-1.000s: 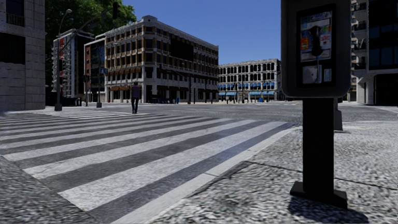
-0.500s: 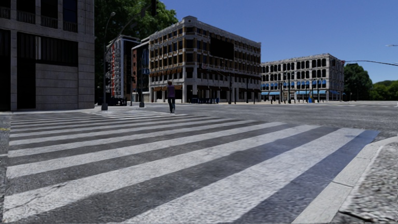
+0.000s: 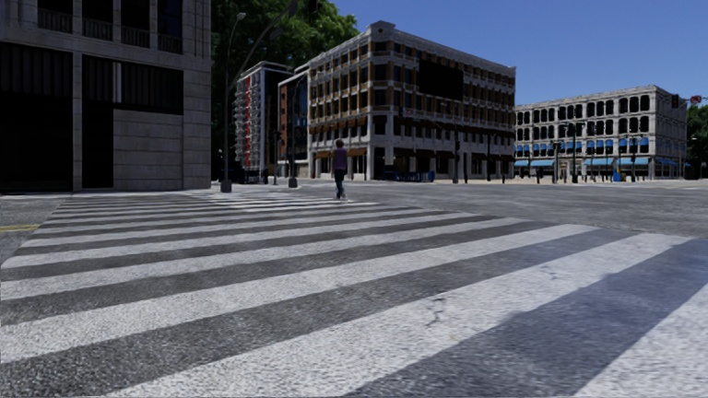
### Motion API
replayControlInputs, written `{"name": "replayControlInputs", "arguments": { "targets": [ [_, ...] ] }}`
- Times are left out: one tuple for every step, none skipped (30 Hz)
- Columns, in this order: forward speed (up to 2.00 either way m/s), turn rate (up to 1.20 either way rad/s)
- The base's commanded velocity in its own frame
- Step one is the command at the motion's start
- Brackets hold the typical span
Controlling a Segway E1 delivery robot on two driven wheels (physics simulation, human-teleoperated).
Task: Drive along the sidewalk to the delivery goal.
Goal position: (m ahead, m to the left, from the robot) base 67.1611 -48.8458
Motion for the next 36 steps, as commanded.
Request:
{"name": "replayControlInputs", "arguments": {
  "targets": [
    [1.85, 0.39],
    [1.85, 0.38],
    [1.85, 0.38],
    [1.85, 0.38],
    [1.85, 0.38],
    [1.85, 0.38],
    [1.85, 0.38],
    [1.85, 0.38],
    [1.85, 0.37],
    [1.85, 0.37],
    [1.85, 0.37],
    [1.85, 0.37],
    [1.85, 0.37],
    [1.85, 0.37],
    [1.85, 0.37],
    [1.85, 0.37],
    [1.85, 0.37],
    [1.85, 0.37],
    [1.85, 0.37],
    [1.85, 0.34],
    [1.85, 0.24],
    [1.85, 0.0],
    [2.0, 0.0],
    [2.0, 0.0],
    [2.0, 0.0],
    [2.0, 0.0],
    [2.0, 0.0],
    [2.0, 0.0],
    [2.0, 0.0],
    [2.0, 0.0],
    [2.0, 0.0],
    [2.0, 0.0],
    [2.0, 0.0],
    [2.0, 0.0],
    [2.0, 0.0],
    [2.0, 0.0]
  ]
}}
